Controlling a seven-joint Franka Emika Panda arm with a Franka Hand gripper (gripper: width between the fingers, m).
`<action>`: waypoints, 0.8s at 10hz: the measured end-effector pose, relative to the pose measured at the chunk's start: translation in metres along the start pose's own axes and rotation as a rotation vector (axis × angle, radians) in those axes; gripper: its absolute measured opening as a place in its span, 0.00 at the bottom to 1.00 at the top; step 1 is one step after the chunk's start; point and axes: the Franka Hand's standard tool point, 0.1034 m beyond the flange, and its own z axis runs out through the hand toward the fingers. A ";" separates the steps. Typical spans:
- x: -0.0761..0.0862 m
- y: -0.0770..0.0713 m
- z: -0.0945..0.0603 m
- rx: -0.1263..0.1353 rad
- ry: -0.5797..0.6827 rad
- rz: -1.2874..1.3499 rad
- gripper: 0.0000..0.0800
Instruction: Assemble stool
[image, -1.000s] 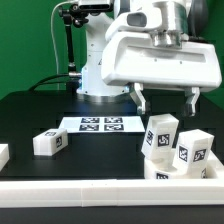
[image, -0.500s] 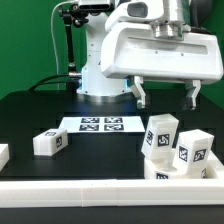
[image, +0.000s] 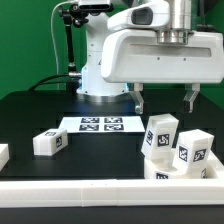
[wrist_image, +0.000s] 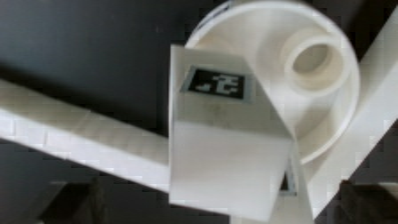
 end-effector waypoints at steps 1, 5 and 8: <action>-0.010 -0.005 0.002 0.024 -0.113 0.020 0.81; -0.010 -0.002 0.001 0.113 -0.224 0.130 0.81; -0.006 -0.005 0.002 0.104 -0.196 0.126 0.81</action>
Offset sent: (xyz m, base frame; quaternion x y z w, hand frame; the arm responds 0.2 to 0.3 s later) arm -0.0090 0.0118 -0.0004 0.1414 -0.0657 0.0669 0.9855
